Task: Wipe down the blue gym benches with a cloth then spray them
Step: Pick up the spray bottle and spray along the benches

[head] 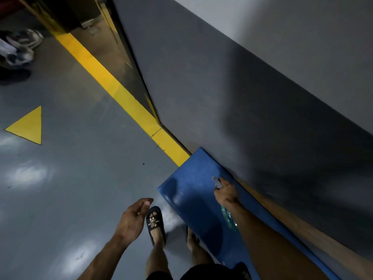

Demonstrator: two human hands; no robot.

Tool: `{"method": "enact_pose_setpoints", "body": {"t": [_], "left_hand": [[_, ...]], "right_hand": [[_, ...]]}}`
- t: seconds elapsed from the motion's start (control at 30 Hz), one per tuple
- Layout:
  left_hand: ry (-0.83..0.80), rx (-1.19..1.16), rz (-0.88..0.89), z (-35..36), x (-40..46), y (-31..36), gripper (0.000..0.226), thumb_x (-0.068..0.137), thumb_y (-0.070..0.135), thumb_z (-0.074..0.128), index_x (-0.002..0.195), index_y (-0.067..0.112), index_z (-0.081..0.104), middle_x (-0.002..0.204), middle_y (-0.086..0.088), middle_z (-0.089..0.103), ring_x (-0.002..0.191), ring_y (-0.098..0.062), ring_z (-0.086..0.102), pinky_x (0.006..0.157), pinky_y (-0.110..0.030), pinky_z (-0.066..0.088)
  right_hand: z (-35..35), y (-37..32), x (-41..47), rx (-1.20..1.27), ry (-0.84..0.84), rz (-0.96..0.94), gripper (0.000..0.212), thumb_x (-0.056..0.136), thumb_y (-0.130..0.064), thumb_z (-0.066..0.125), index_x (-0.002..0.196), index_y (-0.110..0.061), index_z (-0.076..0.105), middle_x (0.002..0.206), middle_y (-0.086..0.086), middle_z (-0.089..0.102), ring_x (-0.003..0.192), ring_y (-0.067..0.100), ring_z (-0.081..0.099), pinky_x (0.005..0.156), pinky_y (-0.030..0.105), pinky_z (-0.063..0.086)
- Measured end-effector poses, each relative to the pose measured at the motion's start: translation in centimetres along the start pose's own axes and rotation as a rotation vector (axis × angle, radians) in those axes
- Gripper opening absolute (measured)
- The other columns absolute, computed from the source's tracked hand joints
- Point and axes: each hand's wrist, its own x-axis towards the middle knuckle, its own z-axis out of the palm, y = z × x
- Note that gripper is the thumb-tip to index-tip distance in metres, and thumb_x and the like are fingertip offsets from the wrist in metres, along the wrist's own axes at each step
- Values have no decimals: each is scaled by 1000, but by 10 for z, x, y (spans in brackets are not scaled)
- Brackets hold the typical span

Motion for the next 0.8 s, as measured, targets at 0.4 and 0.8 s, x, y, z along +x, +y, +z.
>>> {"method": "enact_pose_setpoints", "body": {"t": [0.4, 0.8], "left_hand": [[-12, -30, -11, -35, 6, -34, 28, 100, 40, 42, 114, 33, 65, 116, 12, 66, 111, -9, 58, 93, -24, 39], [-5, -22, 1, -97, 14, -69, 23, 101, 38, 43, 113, 37, 62, 116, 12, 65, 111, -8, 57, 92, -25, 39]], "right_hand": [[89, -32, -53, -105, -113, -231, 45, 92, -24, 56, 137, -18, 52, 138, 2, 57, 128, 22, 53, 99, 33, 46], [131, -98, -59, -77, -60, -113, 30, 96, -34, 52, 119, -15, 59, 126, 8, 63, 117, 29, 59, 94, 38, 48]]}}
